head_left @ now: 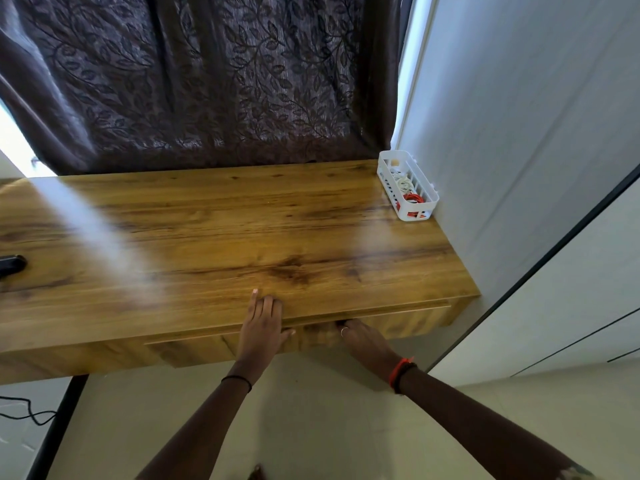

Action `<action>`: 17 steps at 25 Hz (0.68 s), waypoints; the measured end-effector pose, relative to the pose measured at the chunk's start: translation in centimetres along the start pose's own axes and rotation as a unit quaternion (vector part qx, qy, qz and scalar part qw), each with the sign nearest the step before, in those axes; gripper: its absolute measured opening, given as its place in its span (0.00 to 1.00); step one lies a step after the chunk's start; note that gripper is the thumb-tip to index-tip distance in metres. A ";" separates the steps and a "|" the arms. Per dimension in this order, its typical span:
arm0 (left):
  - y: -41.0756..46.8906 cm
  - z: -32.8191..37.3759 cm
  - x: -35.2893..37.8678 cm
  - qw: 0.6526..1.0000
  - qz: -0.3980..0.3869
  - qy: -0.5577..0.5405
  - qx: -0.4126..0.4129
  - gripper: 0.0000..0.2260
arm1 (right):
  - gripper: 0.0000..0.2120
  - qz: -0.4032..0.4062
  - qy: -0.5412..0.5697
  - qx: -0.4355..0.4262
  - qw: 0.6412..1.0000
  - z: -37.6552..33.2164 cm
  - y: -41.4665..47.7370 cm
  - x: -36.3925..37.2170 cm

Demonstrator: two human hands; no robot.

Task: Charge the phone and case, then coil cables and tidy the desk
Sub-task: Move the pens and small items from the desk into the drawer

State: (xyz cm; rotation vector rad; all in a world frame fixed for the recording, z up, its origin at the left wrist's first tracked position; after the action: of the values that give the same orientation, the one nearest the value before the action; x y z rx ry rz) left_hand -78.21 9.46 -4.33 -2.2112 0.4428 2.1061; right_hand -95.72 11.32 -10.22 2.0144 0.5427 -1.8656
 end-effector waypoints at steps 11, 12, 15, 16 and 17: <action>0.5 0.0 0.3 0.999 0.016 -0.030 -0.006 0.26 | 0.18 -0.009 -0.014 -0.046 0.999 -0.6 0.4 -1.7; 0.7 -0.2 0.5 0.999 0.012 -0.030 -0.006 0.27 | 0.17 -0.012 -0.022 -0.048 0.999 -0.6 0.3 -1.8; 1.0 -0.5 0.5 1.000 0.010 -0.021 0.016 0.28 | 0.15 -0.002 -0.043 -0.072 0.997 -0.5 -0.3 -2.6; 0.9 -0.4 0.6 0.999 0.009 -0.009 0.037 0.30 | 0.11 0.006 -0.047 -0.091 0.995 -0.6 -0.4 -3.1; 0.8 -0.4 0.5 0.998 0.008 -0.006 0.054 0.32 | 0.06 0.012 -0.042 -0.112 0.993 -0.9 -0.5 -3.6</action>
State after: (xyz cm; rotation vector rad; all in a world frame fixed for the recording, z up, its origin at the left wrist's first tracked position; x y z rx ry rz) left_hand -78.04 8.54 -4.73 -2.1419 0.5632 2.0494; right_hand -95.43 12.00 -6.52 1.7822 0.6707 -1.7787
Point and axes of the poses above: each hand's wrist, its own y-axis towards the middle knuckle, its own x-axis out of the palm, z = x × y, the point moved 8 cm from there along y, towards the middle knuckle, and after that the axes turned 6 degrees about -x, right-handed, at the moved point
